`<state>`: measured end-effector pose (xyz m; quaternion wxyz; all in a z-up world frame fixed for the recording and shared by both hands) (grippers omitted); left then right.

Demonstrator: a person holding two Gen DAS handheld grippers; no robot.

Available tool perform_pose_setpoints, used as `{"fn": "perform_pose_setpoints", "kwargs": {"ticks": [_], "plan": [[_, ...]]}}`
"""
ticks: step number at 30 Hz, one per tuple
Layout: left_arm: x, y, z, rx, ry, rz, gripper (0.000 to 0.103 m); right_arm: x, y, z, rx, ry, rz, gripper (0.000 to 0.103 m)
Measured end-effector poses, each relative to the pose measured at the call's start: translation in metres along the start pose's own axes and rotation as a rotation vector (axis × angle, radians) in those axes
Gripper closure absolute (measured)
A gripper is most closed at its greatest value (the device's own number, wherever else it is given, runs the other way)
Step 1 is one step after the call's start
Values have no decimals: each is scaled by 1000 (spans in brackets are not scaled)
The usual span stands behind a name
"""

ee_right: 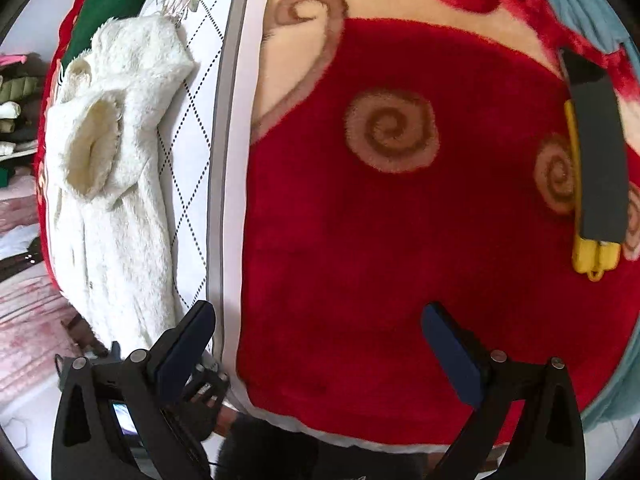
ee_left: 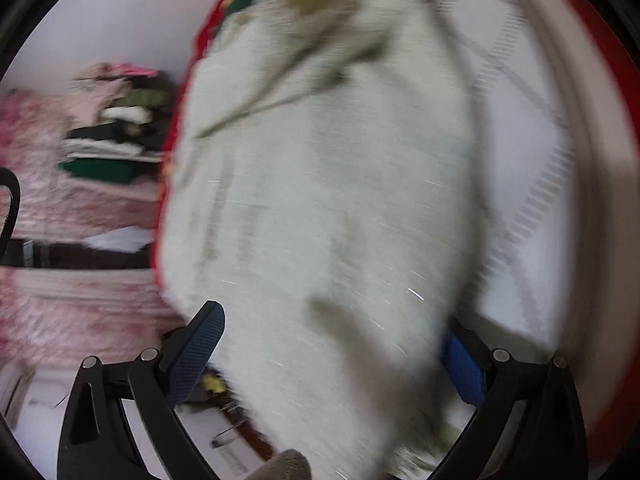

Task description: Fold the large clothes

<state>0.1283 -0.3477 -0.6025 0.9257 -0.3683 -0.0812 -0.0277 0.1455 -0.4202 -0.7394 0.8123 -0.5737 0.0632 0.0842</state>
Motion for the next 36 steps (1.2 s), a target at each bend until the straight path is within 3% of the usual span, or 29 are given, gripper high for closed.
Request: {"fn": "perform_pose_setpoints", "kwargs": {"ticks": [6, 10, 11, 14, 16, 18, 23, 25, 26, 27, 29, 32, 34, 35, 36], "plan": [[14, 37, 23, 132, -43, 46, 0, 23, 29, 7, 118, 13, -11, 0], [19, 45, 43, 116, -118, 66, 4, 52, 44, 24, 286, 19, -52, 0], [19, 42, 46, 105, -135, 65, 8, 63, 48, 32, 367, 21, -70, 0], [24, 38, 64, 38, -185, 50, 36, 89, 58, 54, 522, 21, -95, 0], [27, 30, 63, -2, -192, 42, 71, 103, 64, 69, 599, 18, -99, 0], [30, 26, 67, -30, -192, 28, 81, 115, 71, 85, 671, 21, -93, 0], [34, 23, 73, -80, -168, 18, 85, 137, 85, 102, 781, 112, -109, 0], [35, 19, 72, -90, -156, 7, 86, 141, 84, 106, 772, 133, -123, 23], [37, 20, 77, -97, -153, 1, 86, 141, 84, 107, 743, 137, -121, 58], [39, 20, 82, -115, -149, -5, 86, 140, 82, 109, 721, 135, -117, 68], [41, 18, 89, -144, -142, -22, 86, 139, 73, 113, 689, 118, -132, 76], [46, 14, 98, -191, -130, -46, 87, 135, 54, 123, 564, 78, -132, 82], [49, 16, 102, -234, -119, -60, 87, 130, 38, 126, 349, 15, -107, 70], [49, 16, 103, -252, -117, -61, 87, 124, 24, 121, 240, 25, -120, 54], [51, 17, 104, -282, -112, -60, 87, 119, 11, 114, 169, 49, -146, 51]]}}
Point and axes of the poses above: each gripper's, at about its wrist camera, not at the fingertips, and y roughly the way its jaws point, z to its left, x to its top, the point moved 5 cm from there along y, roughly the way its jaws point, and after that the axes turned 7 degrees about -y, right-handed, at the moved point
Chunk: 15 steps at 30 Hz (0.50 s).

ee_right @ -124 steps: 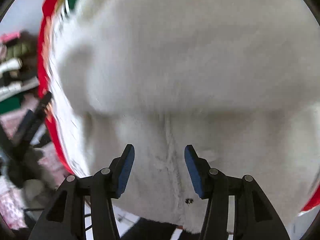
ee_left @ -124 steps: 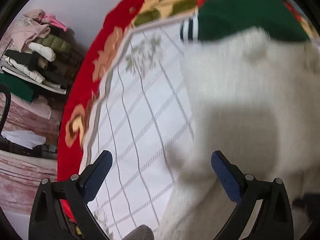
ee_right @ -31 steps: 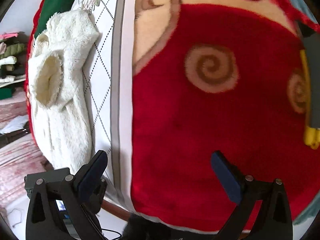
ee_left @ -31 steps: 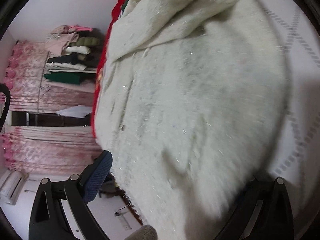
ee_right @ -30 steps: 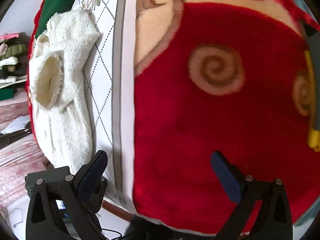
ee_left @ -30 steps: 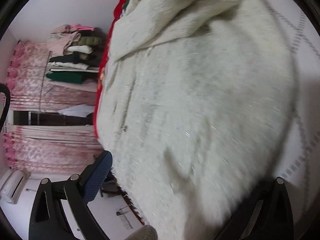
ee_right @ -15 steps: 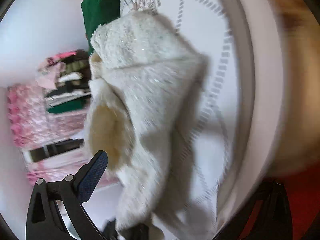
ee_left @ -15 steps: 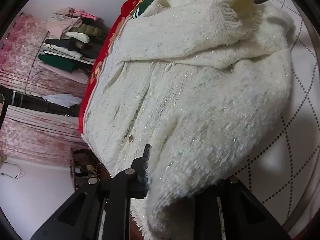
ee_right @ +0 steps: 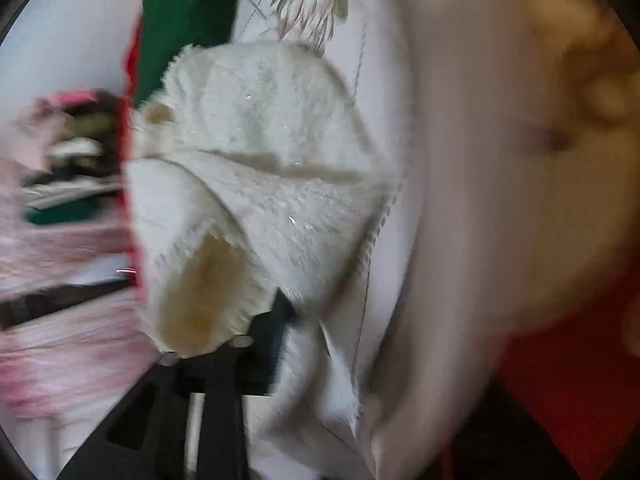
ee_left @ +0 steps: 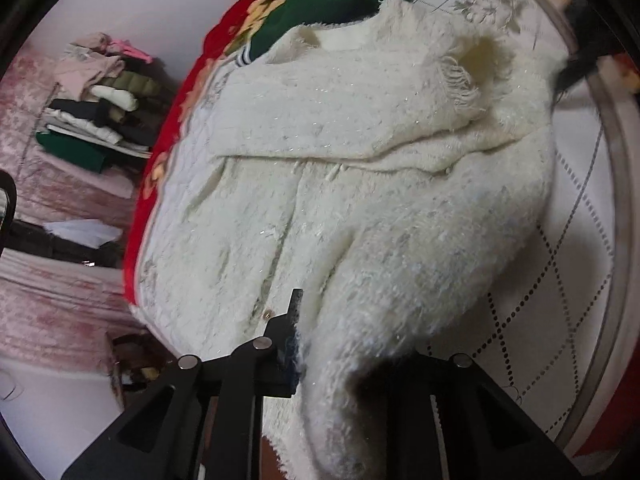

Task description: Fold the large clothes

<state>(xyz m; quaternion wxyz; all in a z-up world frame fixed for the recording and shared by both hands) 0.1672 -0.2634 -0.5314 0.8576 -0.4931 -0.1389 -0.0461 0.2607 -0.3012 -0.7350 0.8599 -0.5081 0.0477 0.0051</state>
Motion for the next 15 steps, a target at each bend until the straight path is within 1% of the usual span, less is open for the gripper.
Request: {"fn": "perform_pose_setpoints", "kwargs": {"ticks": [1, 2, 3, 4, 5, 7, 9, 11, 12, 13, 14, 15], "plan": [[1, 1, 1, -18, 2, 2, 87, -3, -20, -5, -52, 30, -48, 51], [2, 1, 2, -31, 4, 1, 87, -6, -34, -7, -58, 59, -86, 51], [3, 1, 3, -49, 9, -2, 87, -8, -51, -8, -42, 100, -137, 48], [4, 1, 3, -63, 12, -3, 87, -9, -58, -5, 8, 124, -166, 43], [4, 2, 3, -77, 12, -2, 87, -10, -56, 2, 110, 144, -165, 30], [5, 3, 5, -102, 19, -7, 87, -10, -34, 8, 232, 187, -121, 29], [5, 3, 7, -116, 22, -11, 87, -11, 4, 9, 292, 234, -51, 28], [3, 4, 8, -131, 19, -11, 87, -6, 45, 9, 396, 292, 7, 28], [3, 3, 9, -134, 17, -11, 87, -4, 59, 10, 421, 312, 21, 29], [2, 3, 11, -141, 14, -9, 87, -6, 71, 14, 452, 326, 33, 33], [2, 3, 14, -145, 11, -6, 87, -6, 74, 19, 473, 328, 21, 71], [2, 3, 17, -151, 5, -3, 87, -4, 74, 26, 474, 325, 6, 86]]}}
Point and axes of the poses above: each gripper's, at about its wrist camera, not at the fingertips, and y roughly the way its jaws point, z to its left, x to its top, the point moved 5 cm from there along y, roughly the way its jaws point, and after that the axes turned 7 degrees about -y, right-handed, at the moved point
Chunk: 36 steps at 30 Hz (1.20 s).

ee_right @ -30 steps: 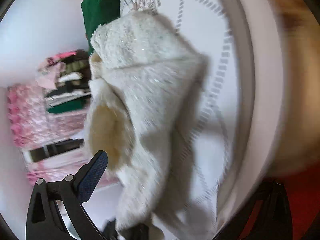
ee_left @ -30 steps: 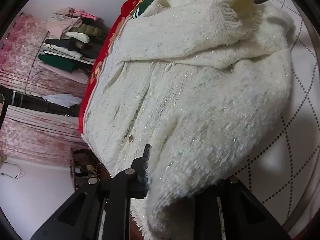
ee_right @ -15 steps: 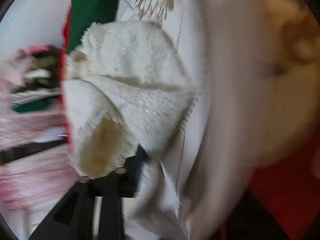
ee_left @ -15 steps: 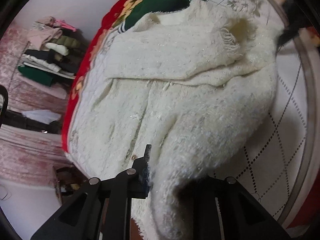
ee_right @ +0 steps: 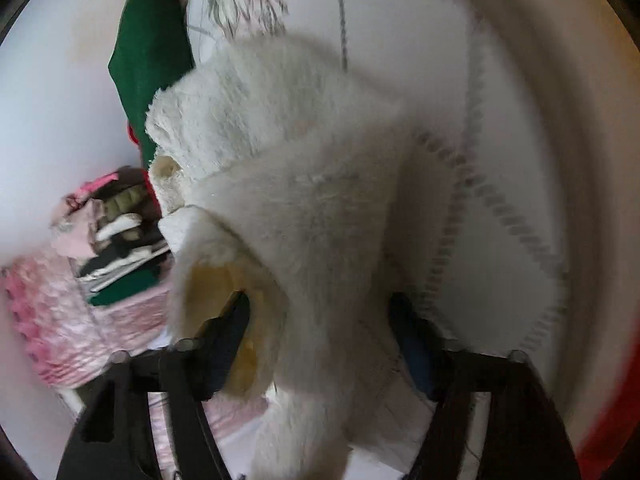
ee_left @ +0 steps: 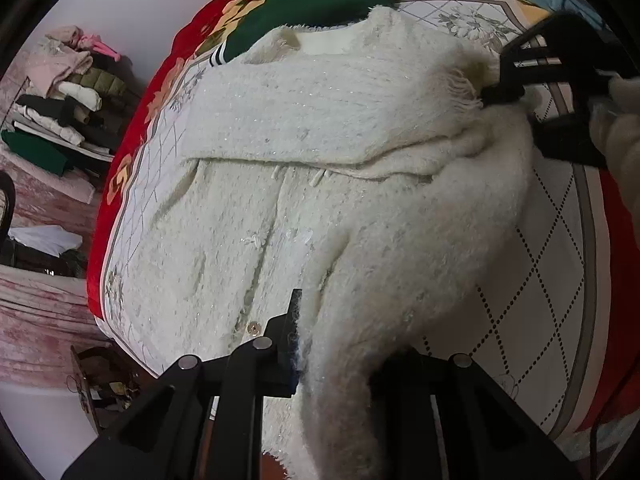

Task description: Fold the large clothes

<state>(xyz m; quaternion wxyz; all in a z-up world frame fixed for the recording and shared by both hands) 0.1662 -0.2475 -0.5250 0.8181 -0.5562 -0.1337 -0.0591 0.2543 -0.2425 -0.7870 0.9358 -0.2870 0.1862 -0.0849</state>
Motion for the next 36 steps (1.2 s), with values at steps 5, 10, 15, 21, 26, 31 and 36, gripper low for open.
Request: {"fn": "perform_pose_setpoints", "kwargs": {"ticks": [5, 10, 15, 21, 26, 31, 36], "plan": [[11, -10, 39, -94, -76, 36, 87, -13, -5, 79, -65, -153, -63, 89], [37, -20, 106, -185, -197, 49, 87, -32, -3, 183, -109, -306, -55, 89], [60, 2, 190, -239, -316, 75, 83, -41, 52, 275, -225, -443, 0, 89], [67, 77, 274, -216, -434, 96, 82, -41, 179, 345, -393, -534, 74, 89], [56, 137, 320, -172, -505, 157, 82, -45, 275, 360, -548, -604, 126, 87], [32, 182, 353, -253, -608, 249, 66, -60, 341, 367, -650, -728, 242, 67], [18, 185, 366, -272, -678, 274, 36, -67, 309, 389, -385, -715, 263, 65]]}}
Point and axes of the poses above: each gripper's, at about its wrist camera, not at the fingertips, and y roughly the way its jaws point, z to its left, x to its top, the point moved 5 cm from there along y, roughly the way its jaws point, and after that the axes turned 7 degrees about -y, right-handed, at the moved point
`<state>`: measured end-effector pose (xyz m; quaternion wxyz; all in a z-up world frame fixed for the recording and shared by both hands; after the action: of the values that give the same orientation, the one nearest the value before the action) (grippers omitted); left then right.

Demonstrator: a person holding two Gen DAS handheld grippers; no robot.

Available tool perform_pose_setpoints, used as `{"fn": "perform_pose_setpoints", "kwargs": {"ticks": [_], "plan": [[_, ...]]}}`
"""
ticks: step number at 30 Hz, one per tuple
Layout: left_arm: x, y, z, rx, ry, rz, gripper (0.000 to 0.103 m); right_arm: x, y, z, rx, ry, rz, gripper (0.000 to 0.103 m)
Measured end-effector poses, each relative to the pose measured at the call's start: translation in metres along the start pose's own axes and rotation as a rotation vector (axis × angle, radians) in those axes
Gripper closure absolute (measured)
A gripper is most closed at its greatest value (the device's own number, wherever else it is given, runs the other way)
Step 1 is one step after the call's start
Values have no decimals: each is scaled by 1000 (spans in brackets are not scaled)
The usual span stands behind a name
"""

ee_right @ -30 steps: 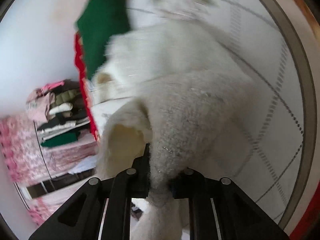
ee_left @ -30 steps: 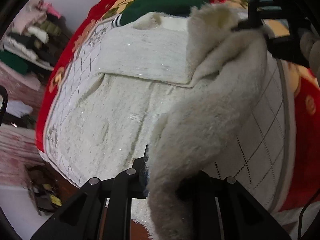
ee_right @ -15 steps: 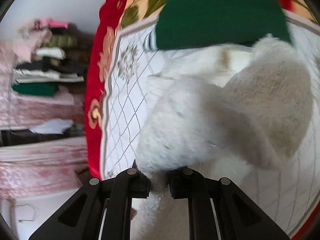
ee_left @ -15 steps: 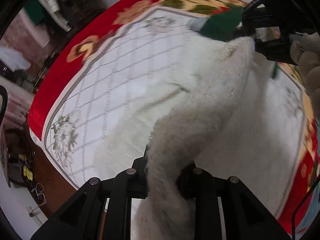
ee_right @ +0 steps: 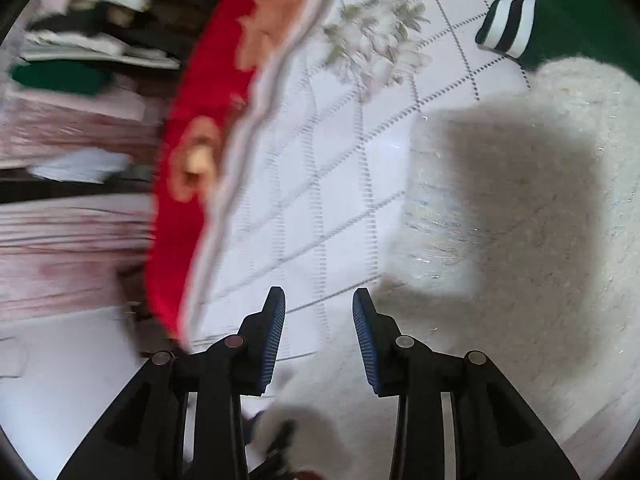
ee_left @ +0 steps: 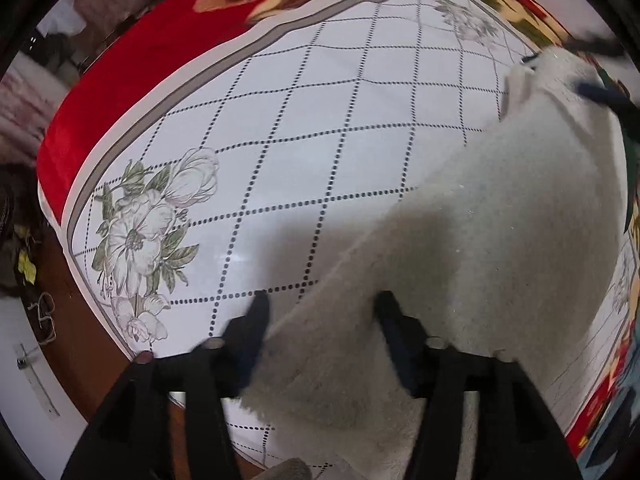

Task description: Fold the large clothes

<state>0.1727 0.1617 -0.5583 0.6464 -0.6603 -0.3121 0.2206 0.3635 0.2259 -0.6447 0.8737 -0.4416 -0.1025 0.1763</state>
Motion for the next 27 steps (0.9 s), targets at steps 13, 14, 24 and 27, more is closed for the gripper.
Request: {"fn": "perform_pose_setpoints", "kwargs": {"ticks": [13, 14, 24, 27], "plan": [[-1, -26, -19, 12, 21, -107, 5, -75, -43, -251, 234, 440, -208, 24], [-3, -26, -22, 22, 32, -111, 5, -70, -24, -252, 325, 448, -202, 24], [-19, -43, -31, 74, 65, -105, 5, -155, -61, -243, 244, 658, -323, 62], [-28, -44, -24, 92, 46, -85, 5, -226, -82, -256, 149, 731, -234, 51]]}}
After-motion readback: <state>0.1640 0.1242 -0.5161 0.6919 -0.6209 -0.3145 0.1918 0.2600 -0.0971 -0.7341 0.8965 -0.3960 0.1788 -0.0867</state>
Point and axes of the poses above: each gripper's, at about its wrist camera, not at the fingertips, and y roughly the way its jaws point, z to its left, x to its top, the point moved 5 cm from there along y, roughly the way its jaws point, and after that the axes turned 7 degrees about -y, right-handed, at the moved point
